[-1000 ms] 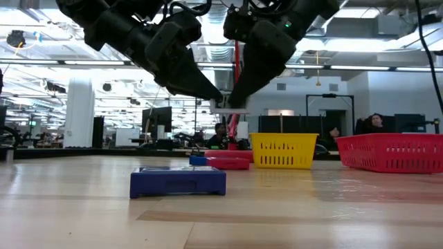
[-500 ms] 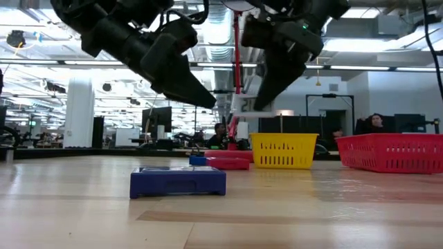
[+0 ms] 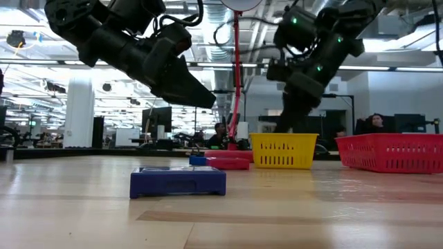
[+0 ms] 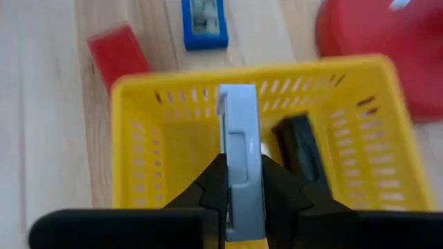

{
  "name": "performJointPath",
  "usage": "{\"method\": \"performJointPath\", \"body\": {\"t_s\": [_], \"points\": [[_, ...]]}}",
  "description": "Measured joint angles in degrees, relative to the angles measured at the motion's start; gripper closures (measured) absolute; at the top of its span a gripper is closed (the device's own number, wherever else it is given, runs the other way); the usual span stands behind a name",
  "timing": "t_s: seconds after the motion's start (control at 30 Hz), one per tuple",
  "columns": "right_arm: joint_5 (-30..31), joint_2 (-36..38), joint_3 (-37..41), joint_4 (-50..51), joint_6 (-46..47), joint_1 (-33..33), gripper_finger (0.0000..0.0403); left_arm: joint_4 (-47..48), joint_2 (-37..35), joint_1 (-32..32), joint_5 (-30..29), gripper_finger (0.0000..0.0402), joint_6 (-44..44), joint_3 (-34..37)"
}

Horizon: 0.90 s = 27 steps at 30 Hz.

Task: Pick & Place Office items
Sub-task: Put the white digital clock into the yellow bin

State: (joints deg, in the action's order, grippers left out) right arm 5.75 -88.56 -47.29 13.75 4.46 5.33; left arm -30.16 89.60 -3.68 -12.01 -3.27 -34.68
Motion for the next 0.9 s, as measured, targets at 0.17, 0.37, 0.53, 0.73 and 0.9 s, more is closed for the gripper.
{"method": "performJointPath", "body": {"t_s": [0.17,0.37,0.53,0.73,0.9], "points": [[-0.9,-1.8,-0.1,-0.8,-1.3,0.0,0.0353,0.3,0.0,1.2,0.0,0.0156,0.0,0.0],[-1.1,-1.4,-0.1,-1.1,-1.5,0.0,0.0352,0.2,0.0,1.9,0.0,0.016,0.0,0.0],[-1.2,-2.5,-0.1,-0.2,-1.0,-1.2,0.0352,0.4,0.0,1.9,0.1,0.0159,0.0,0.0],[1.2,-6.0,-0.1,-0.6,-1.0,-1.8,0.0352,0.4,0.0,1.9,0.2,0.016,0.0,0.0],[1.4,-8.1,-0.3,-1.4,-1.0,-1.8,0.0345,0.7,0.0,1.9,0.1,0.0158,0.0,0.0]]}}
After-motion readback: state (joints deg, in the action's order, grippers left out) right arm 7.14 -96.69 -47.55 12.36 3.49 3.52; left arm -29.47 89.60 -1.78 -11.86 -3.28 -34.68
